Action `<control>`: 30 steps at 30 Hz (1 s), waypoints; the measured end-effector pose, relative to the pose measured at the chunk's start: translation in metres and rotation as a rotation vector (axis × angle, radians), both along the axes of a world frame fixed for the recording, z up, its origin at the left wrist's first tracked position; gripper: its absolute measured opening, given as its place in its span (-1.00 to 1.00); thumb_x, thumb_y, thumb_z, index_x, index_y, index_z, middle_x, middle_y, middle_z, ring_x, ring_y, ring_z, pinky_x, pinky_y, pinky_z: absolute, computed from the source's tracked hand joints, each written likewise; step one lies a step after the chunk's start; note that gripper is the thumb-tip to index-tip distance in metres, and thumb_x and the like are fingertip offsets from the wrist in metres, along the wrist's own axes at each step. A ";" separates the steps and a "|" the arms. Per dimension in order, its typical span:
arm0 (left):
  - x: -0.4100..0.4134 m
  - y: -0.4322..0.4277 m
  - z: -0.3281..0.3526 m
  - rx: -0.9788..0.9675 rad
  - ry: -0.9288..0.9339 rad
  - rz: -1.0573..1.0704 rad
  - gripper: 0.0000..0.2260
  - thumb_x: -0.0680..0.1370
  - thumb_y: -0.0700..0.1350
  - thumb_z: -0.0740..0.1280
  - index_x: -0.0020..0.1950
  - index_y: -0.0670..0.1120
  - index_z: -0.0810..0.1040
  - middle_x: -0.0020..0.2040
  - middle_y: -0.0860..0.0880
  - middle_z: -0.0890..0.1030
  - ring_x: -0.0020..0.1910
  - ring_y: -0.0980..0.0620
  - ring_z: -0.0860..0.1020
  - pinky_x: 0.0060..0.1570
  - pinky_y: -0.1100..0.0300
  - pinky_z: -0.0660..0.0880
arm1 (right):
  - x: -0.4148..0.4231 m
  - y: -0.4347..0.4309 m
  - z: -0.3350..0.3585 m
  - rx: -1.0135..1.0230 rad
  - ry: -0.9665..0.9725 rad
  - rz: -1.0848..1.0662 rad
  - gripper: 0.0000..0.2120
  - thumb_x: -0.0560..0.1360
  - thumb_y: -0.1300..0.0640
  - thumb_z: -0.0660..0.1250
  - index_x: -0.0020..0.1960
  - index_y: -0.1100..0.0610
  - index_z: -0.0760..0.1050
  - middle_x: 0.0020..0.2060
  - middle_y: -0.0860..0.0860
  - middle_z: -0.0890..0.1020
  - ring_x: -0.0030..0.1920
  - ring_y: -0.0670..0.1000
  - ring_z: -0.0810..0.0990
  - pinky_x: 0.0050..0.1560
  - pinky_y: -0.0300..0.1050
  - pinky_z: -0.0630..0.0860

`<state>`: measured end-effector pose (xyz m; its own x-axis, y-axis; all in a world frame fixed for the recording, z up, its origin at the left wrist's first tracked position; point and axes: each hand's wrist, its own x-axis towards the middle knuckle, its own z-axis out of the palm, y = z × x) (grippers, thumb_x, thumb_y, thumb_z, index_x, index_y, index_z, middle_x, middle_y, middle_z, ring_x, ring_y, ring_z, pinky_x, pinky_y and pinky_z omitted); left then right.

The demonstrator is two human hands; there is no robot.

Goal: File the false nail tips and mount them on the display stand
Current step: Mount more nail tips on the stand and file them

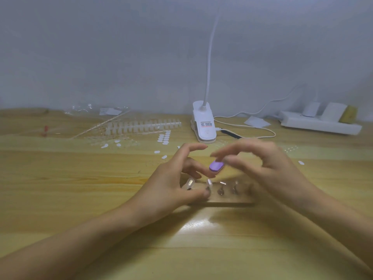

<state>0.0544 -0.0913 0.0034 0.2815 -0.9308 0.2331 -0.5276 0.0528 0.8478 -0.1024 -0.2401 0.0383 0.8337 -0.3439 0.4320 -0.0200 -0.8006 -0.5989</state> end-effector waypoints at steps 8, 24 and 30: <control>0.033 -0.007 0.032 0.095 0.077 0.005 -0.71 0.55 0.16 0.31 0.25 0.20 0.46 0.08 0.22 0.65 0.03 0.25 0.60 -0.18 0.42 0.45 | 0.014 -0.066 0.002 -0.197 0.265 0.026 -0.74 0.58 0.34 0.33 0.18 0.10 0.65 0.14 0.02 0.63 0.19 -0.02 0.56 0.23 -0.12 0.44; 0.044 -0.087 0.003 0.047 -0.402 0.043 -0.95 0.52 -0.04 0.44 -0.04 0.05 0.67 -0.09 0.16 0.54 -0.26 0.44 0.45 -0.28 0.49 0.32 | 0.040 -0.073 -0.018 -0.136 0.225 -0.043 -0.80 0.42 0.09 0.55 0.00 0.10 0.64 -0.17 0.03 0.64 -0.07 0.05 0.56 0.05 0.05 0.49; 0.044 -0.096 0.001 0.007 -0.410 0.053 -0.90 0.45 0.00 0.51 -0.08 0.07 0.66 -0.14 0.15 0.57 -0.24 0.41 0.46 -0.27 0.46 0.33 | 0.032 -0.084 -0.016 -0.072 0.267 -0.075 -0.80 0.48 0.21 0.49 0.10 0.07 0.66 -0.15 -0.02 0.63 -0.16 -0.03 0.53 -0.10 -0.23 0.44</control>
<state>0.0979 -0.1873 0.0042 0.2141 -0.9196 0.3294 -0.8238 0.0112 0.5667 -0.0704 -0.3245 0.0219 0.8948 -0.3854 0.2256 -0.2303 -0.8311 -0.5062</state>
